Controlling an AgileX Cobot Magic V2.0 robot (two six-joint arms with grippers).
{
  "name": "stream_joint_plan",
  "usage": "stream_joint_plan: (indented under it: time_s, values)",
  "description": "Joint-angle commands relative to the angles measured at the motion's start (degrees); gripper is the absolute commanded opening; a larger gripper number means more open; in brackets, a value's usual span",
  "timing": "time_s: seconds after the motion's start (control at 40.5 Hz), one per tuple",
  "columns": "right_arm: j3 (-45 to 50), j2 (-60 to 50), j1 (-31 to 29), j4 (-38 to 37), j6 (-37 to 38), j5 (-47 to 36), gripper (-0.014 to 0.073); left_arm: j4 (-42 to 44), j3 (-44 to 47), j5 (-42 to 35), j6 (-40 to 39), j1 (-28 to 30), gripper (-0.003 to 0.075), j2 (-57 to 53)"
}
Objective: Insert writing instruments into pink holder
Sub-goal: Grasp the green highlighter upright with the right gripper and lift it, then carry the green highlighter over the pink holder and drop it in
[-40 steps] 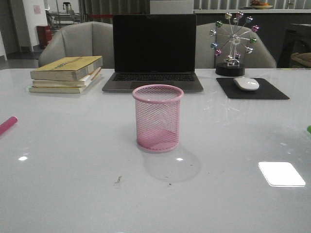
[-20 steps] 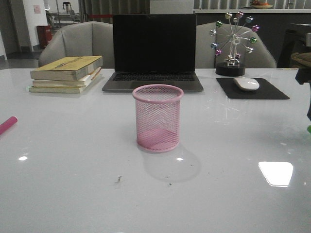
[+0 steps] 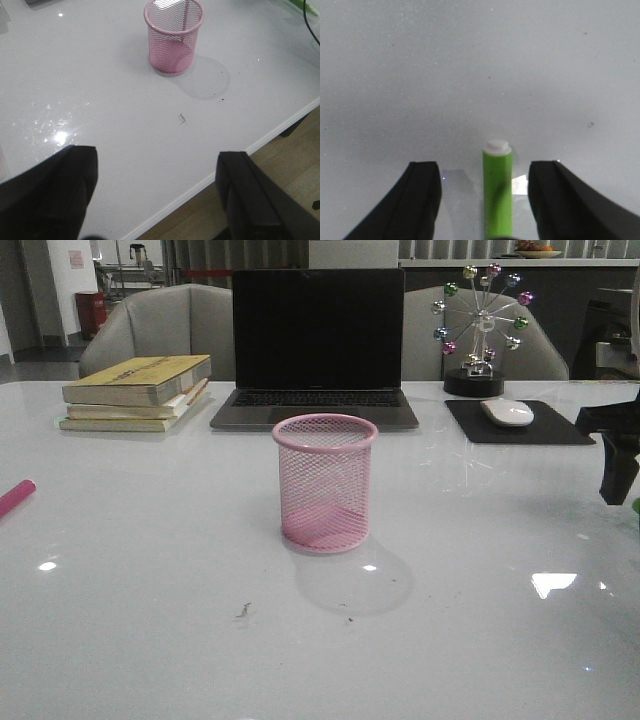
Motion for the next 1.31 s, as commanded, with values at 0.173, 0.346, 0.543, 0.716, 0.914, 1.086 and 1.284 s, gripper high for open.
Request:
stream_joint_plan:
  time_s: [0.173, 0.346, 0.543, 0.716, 0.914, 1.086, 1.284]
  values:
    - [-2.5, -1.8, -0.3, -0.2, -2.5, 0.0, 0.0497, -0.4, -1.6, -4.2, 0.0, -0.5, 0.0549, 0.1]
    - [-2.5, -0.8, -0.3, -0.2, -2.5, 1.2, 0.0496, -0.4, -1.6, -4.2, 0.0, -0.5, 0.0549, 0.1]
    - [-2.5, -0.8, -0.3, -0.2, -2.5, 1.7, 0.0312, -0.4, -1.6, -4.2, 0.0, -0.5, 0.0550, 0.1]
    - [-2.5, -0.8, -0.3, -0.2, -2.5, 2.0, 0.0190, -0.4, -1.6, -4.2, 0.0, -0.5, 0.0550, 0.1]
    - [-2.5, -4.9, -0.1, 0.1, -2.5, 1.0, 0.0183, -0.4, -1.6, -4.2, 0.0, -0.5, 0.0550, 0.1]
    - [4.0, -20.3, 4.7, 3.5, -2.5, -13.9, 0.0183, -0.4, -1.6, -4.2, 0.0, -0.5, 0.0549, 0.1]
    - [14.4, -32.8, 13.9, 4.9, -2.5, -35.3, 0.0183, -0.4, -1.6, -4.2, 0.0, -0.5, 0.0550, 0.1]
